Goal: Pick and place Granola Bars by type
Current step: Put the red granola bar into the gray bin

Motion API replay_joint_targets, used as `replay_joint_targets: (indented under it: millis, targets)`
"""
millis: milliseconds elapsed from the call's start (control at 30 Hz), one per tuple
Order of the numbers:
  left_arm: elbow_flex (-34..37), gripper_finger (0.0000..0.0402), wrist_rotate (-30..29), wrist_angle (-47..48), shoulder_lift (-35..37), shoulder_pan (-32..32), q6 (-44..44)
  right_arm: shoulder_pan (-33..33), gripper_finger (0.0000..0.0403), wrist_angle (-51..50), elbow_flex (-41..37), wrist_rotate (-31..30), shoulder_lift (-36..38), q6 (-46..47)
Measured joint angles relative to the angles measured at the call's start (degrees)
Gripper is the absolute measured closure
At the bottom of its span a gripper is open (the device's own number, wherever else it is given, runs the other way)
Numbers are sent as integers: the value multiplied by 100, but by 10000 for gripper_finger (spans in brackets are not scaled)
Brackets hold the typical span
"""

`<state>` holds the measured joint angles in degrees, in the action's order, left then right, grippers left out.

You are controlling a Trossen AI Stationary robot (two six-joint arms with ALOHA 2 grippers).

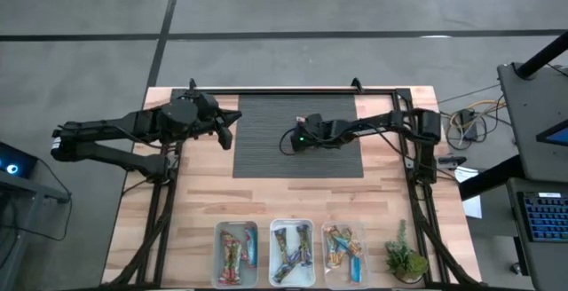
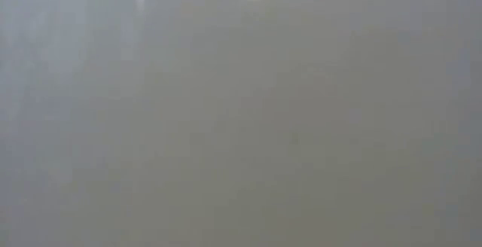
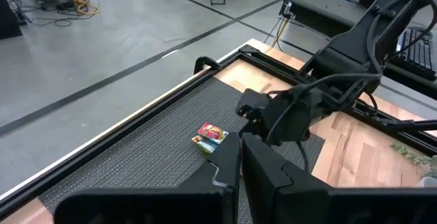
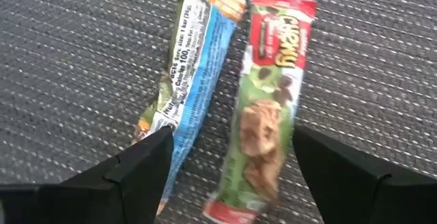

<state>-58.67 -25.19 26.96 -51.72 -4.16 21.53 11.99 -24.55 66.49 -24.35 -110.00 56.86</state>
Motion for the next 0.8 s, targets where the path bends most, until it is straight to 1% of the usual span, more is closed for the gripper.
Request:
replay_joint_targets:
  millis: [133,333,500,800]
  targets:
    - [0,402,0,0,0,0,76,0,110,-395,366,1,-241,-80]
    - [0,402,0,2,0,0,82,0,110,-690,601,-9,-352,-136]
    - [0,402,0,2,0,0,82,0,110,-844,534,-110,-312,54]
    - [0,402,0,4,0,0,112,2,110,-831,455,-110,-286,175]
